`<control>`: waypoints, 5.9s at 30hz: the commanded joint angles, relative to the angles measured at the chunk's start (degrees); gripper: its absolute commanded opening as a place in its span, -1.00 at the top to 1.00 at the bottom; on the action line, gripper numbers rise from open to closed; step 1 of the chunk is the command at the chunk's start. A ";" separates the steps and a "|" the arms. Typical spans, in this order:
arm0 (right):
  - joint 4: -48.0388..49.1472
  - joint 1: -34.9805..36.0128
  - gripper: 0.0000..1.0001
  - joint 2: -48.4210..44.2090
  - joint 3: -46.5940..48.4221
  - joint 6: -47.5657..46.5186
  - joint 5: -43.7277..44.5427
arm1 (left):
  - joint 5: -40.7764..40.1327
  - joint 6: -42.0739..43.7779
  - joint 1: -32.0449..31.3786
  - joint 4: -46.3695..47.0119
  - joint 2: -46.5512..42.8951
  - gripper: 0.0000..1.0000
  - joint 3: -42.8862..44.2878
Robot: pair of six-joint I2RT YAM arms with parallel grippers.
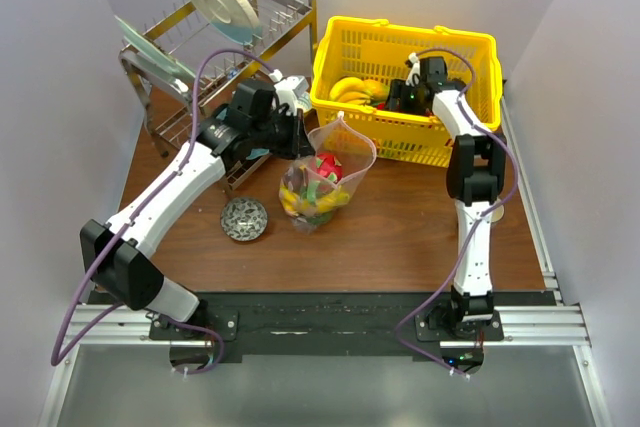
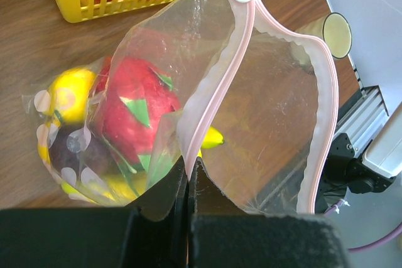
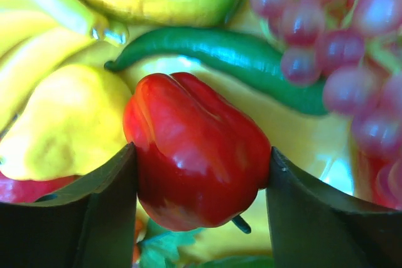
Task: Place the food in the zip-top bag and seal the zipper
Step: Pick up the fake vegetable from the bin, then place the fake vegetable in the zipper food storage bag, then adjust the zipper food storage bag at the center of the board.
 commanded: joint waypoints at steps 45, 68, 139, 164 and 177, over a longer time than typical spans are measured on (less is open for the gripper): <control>15.94 16.67 0.29 -74.79 -54.44 10.14 -21.99 | -0.48 -0.53 0.42 2.06 -2.81 1.00 1.69; -0.04 23.44 -0.97 -68.46 -41.44 7.95 -0.46 | -0.92 -0.18 0.42 1.27 -4.04 1.00 1.86; 14.80 23.35 1.00 -78.92 -64.11 27.55 -10.47 | 9.72 -3.25 -6.00 15.86 -0.79 0.60 -5.17; 19.46 23.35 0.78 -79.45 -65.52 25.79 -15.92 | 17.27 -10.02 -4.50 21.84 1.32 -1.00 -5.96; 20.25 23.35 -0.29 -83.40 -68.24 25.61 -13.54 | 14.11 -9.49 -5.38 18.85 4.04 -1.00 -2.97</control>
